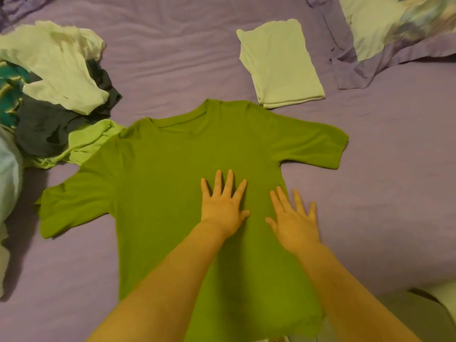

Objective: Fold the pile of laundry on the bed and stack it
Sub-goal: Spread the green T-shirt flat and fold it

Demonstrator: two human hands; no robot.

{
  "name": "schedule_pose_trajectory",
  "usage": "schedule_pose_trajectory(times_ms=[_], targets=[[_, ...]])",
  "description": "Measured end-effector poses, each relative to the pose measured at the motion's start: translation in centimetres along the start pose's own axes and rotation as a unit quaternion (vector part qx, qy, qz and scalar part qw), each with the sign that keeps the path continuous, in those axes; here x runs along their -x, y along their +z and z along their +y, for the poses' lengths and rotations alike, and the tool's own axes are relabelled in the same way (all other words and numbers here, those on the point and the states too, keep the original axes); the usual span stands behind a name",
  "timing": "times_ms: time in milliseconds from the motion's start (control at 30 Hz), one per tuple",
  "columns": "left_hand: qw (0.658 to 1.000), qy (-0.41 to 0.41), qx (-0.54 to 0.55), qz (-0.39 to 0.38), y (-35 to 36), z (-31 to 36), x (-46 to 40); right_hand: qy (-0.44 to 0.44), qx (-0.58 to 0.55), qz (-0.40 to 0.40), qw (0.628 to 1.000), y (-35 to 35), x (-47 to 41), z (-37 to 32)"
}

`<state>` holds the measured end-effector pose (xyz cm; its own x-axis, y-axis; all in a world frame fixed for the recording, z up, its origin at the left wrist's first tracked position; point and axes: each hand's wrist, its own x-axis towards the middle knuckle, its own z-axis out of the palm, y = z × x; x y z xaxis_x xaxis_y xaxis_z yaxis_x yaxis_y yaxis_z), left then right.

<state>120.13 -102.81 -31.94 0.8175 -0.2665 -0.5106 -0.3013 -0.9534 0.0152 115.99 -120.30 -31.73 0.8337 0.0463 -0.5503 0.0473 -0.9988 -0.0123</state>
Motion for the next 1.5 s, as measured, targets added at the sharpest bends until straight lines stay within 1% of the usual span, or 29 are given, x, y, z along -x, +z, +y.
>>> schedule_pose_trajectory(times_ms=[67,133,233,333,467,567,667,733,800,833,900,933,967,1067,1133,1167,1233,1300,1367,1400,1433,1467,1500], targets=[[0.999,0.014,-0.026,-0.014,-0.6,-1.5,-1.2,0.039,0.010,-0.008,0.999,-0.6,-0.7,0.3],[0.999,0.032,-0.033,-0.026,-1.5,-2.0,-2.2,0.041,0.004,0.019,0.999,-1.6,-1.3,-0.5],[0.998,0.039,-0.020,-0.045,-3.2,-1.7,-3.6,0.012,-0.015,0.047,0.999,-3.3,-2.5,-1.3],[0.998,0.036,-0.006,-0.054,-4.6,-1.6,-4.9,-0.021,-0.002,0.039,0.999,-4.2,-3.8,-0.6],[0.998,0.042,0.003,-0.049,-5.7,-1.5,-6.5,-0.024,0.015,0.041,0.999,-4.7,-5.3,0.2],[0.998,0.043,0.011,-0.035,-6.2,-1.6,-8.4,-0.025,0.015,0.084,0.996,-5.6,-7.3,0.7],[0.999,0.049,0.019,-0.004,-6.9,-1.6,-10.7,-0.014,0.002,0.122,0.992,-7.0,-10.2,2.4],[0.998,0.057,0.032,0.008,-7.0,-1.3,-12.1,0.020,-0.020,0.105,0.994,-7.3,-11.6,4.7],[0.998,0.053,0.040,0.013,-7.0,-0.6,-13.1,0.051,-0.034,0.070,0.996,-7.1,-12.3,7.2],[0.998,0.042,0.044,0.013,-7.0,-0.1,-13.5,0.048,-0.029,0.068,0.996,-7.1,-12.4,8.2],[0.999,0.016,0.050,0.002,-7.1,0.7,-14.1,0.031,-0.024,0.094,0.995,-7.7,-12.8,9.6],[0.999,0.007,0.049,-0.009,-7.2,1.2,-14.4,0.037,-0.027,0.104,0.993,-8.1,-13.0,10.2],[0.999,0.002,0.047,-0.021,-7.4,1.4,-14.6,0.051,-0.026,0.104,0.993,-8.6,-13.4,10.8],[0.998,-0.007,0.035,-0.051,-7.9,1.8,-15.3,0.101,-0.016,0.067,0.993,-9.4,-14.1,12.3],[0.998,-0.012,0.027,-0.055,-8.1,1.9,-15.3,0.120,-0.010,0.071,0.990,-10.1,-14.2,12.6],[0.998,-0.015,0.028,-0.051,-8.3,2.0,-15.1,0.116,-0.002,0.074,0.990,-10.5,-14.1,12.5],[0.998,-0.017,0.043,-0.039,-8.5,2.0,-14.5,0.080,-0.012,0.078,0.994,-11.6,-14.0,11.9],[0.997,-0.021,0.079,-0.007,-8.6,1.7,-13.4,0.053,-0.092,0.077,0.991,-13.0,-13.8,10.8],[0.986,-0.025,0.158,0.048,-8.7,1.1,-12.0,0.046,-0.175,0.058,0.982,-14.7,-13.6,9.3],[0.975,-0.031,0.204,0.080,-8.7,0.8,-11.4,0.046,-0.207,0.047,0.976,-15.5,-13.6,8.5],[0.955,-0.046,0.275,0.105,-8.8,0.5,-10.8,0.042,-0.248,0.035,0.967,-16.3,-13.7,7.3],[0.914,-0.076,0.383,0.110,-9.2,0.3,-10.3,0.037,-0.293,0.018,0.955,-17.2,-13.7,5.9],[0.840,-0.121,0.522,0.081,-9.9,0.2,-9.8,0.038,-0.355,-0.014,0.934,-17.9,-13.8,4.5]])
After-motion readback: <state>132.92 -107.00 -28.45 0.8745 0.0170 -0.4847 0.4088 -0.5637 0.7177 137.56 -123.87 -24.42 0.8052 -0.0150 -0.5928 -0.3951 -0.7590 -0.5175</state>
